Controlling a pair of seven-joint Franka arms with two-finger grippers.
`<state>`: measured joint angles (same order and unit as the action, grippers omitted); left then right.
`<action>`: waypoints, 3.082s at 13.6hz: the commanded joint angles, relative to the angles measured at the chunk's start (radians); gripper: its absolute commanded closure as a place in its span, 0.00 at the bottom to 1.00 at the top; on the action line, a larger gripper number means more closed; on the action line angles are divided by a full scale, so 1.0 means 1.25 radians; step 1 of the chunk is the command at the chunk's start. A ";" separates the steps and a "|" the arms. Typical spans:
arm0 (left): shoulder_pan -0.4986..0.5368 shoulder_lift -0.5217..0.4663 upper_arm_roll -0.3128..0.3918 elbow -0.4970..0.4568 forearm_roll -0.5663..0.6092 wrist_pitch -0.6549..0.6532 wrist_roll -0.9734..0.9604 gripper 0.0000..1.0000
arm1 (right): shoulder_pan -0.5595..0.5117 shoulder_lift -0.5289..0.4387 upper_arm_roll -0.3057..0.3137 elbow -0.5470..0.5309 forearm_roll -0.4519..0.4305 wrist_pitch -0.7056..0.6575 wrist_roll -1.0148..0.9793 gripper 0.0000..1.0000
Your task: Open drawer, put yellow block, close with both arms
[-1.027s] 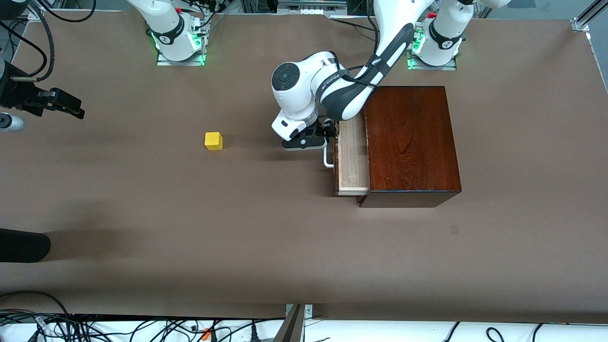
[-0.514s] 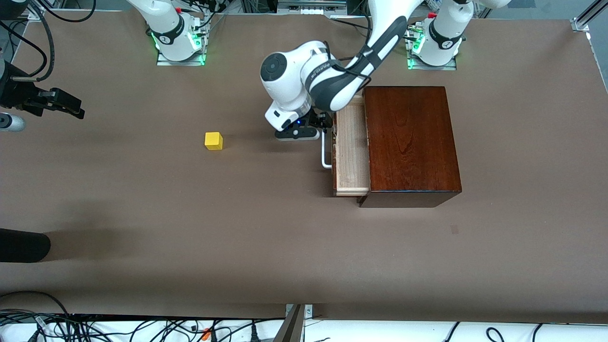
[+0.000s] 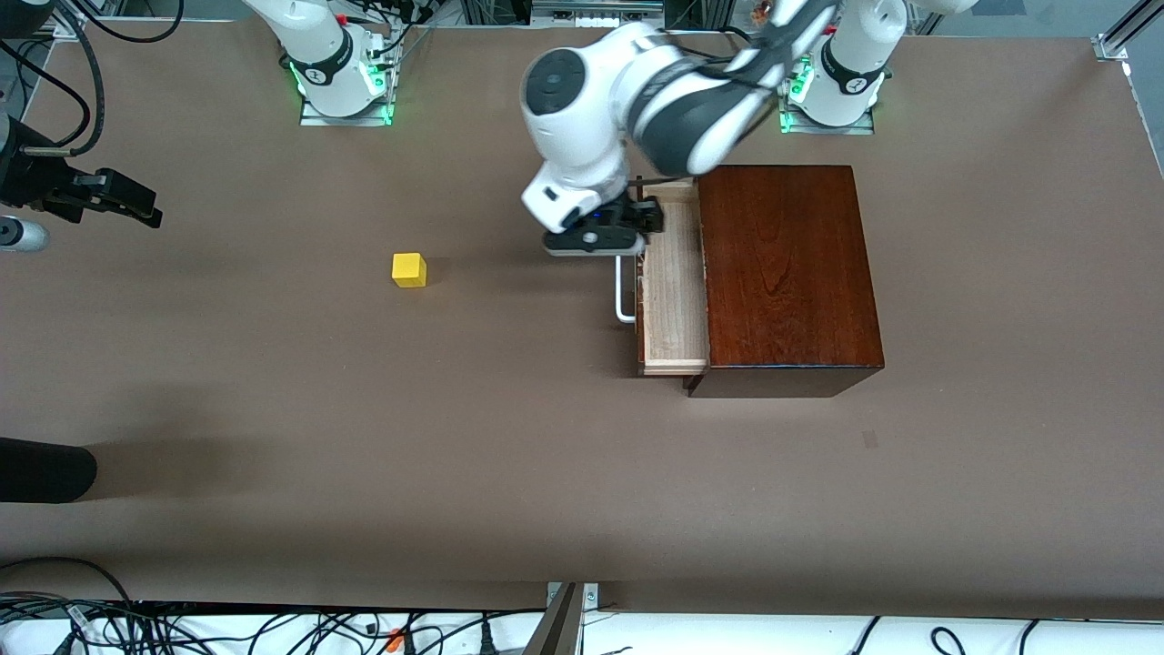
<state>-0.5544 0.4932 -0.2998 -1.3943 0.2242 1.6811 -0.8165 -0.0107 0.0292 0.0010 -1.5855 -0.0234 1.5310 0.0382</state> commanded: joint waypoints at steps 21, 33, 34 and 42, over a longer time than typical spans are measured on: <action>0.399 -0.412 0.246 -0.195 -0.165 -0.060 0.655 0.00 | -0.004 -0.275 0.292 -0.589 0.144 0.349 0.335 0.00; 0.418 -0.385 0.237 -0.162 -0.163 -0.114 0.657 0.00 | 0.026 0.130 0.343 -0.698 0.135 0.914 0.329 0.00; 0.417 -0.384 0.237 -0.162 -0.163 -0.114 0.657 0.00 | 0.026 0.137 0.340 -0.696 0.130 0.918 0.327 0.00; 0.412 -0.381 0.236 -0.160 -0.163 -0.114 0.657 0.00 | 0.024 0.137 0.316 -0.693 0.025 0.911 0.333 0.00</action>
<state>-0.0394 0.0055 -0.0044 -1.6205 0.0413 1.5584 -0.0114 0.0163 0.2030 0.4015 -2.4555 0.0376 2.6705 0.4560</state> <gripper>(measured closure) 0.000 0.000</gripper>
